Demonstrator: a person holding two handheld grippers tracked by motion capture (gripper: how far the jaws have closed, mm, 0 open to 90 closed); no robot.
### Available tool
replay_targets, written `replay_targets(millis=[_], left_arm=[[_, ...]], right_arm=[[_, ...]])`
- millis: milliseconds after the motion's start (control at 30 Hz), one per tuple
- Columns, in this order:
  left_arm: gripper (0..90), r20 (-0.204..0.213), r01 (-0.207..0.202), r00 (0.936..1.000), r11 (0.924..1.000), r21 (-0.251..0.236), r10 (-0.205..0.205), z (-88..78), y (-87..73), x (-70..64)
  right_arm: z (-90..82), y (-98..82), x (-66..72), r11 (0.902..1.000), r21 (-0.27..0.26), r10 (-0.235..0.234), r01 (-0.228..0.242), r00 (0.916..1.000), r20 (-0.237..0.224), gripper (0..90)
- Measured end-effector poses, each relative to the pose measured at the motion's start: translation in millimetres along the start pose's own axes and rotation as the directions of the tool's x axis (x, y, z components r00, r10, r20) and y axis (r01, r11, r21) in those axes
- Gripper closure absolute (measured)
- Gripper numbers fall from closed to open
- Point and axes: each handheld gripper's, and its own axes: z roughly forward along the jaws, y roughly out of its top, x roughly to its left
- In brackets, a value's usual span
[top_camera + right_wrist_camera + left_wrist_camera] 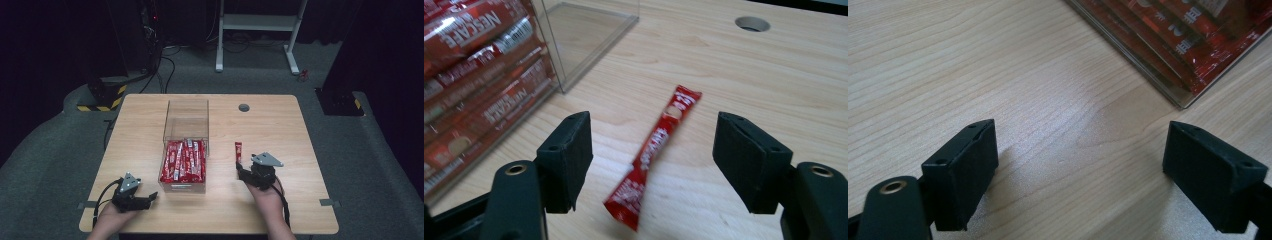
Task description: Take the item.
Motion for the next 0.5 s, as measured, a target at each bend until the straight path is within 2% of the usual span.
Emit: replay_targets(millis=[300, 500], left_arm=[[15.0, 0.001, 0.002, 1.0, 1.0, 0.0, -0.002, 0.0, 0.0, -0.1], [15.0, 0.001, 0.002, 1.0, 1.0, 0.0, -0.002, 0.0, 0.0, -0.2]], right_arm=[[-31.3, -24.3, -26.7, 0.9999, -0.006, 0.013, -0.013, 0.9981, 0.06, 29.7], [-48.4, -41.7, -43.7, 0.9994, 0.017, 0.029, -0.031, 0.994, 0.105, 28.9]])
